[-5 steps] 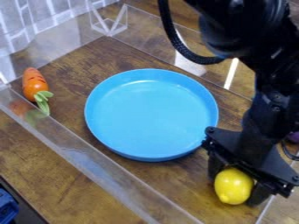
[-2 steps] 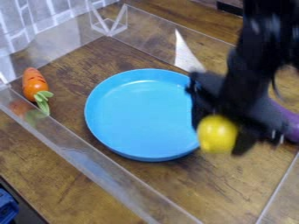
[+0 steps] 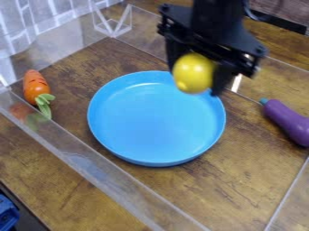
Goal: Put the lemon on the blue tray
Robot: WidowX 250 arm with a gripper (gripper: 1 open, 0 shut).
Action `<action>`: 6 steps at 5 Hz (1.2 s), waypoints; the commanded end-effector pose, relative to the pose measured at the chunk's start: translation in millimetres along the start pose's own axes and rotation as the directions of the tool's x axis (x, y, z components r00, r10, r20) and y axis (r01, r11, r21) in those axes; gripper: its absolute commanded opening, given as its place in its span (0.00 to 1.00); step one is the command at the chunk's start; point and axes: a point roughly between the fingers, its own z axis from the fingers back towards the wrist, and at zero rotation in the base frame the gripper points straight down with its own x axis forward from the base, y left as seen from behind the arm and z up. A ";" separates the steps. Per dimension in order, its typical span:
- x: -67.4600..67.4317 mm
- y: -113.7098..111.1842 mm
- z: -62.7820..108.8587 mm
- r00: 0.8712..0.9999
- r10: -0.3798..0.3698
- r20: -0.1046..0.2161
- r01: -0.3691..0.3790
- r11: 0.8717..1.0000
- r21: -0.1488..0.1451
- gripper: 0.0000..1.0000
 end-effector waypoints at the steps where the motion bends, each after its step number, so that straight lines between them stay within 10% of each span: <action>1: -2.9 14.1 12.4 0.999 0.012 0.044 -0.012 1.000 -0.011 0.00; 4: -23.2 -6.6 -67.8 0.974 0.228 0.020 -0.229 0.972 0.058 0.00; 5: -19.4 -12.3 -67.3 0.968 0.249 0.014 -0.249 0.967 0.059 1.00; 6: -11.9 -12.9 -61.4 0.956 0.292 0.017 -0.293 0.955 0.052 1.00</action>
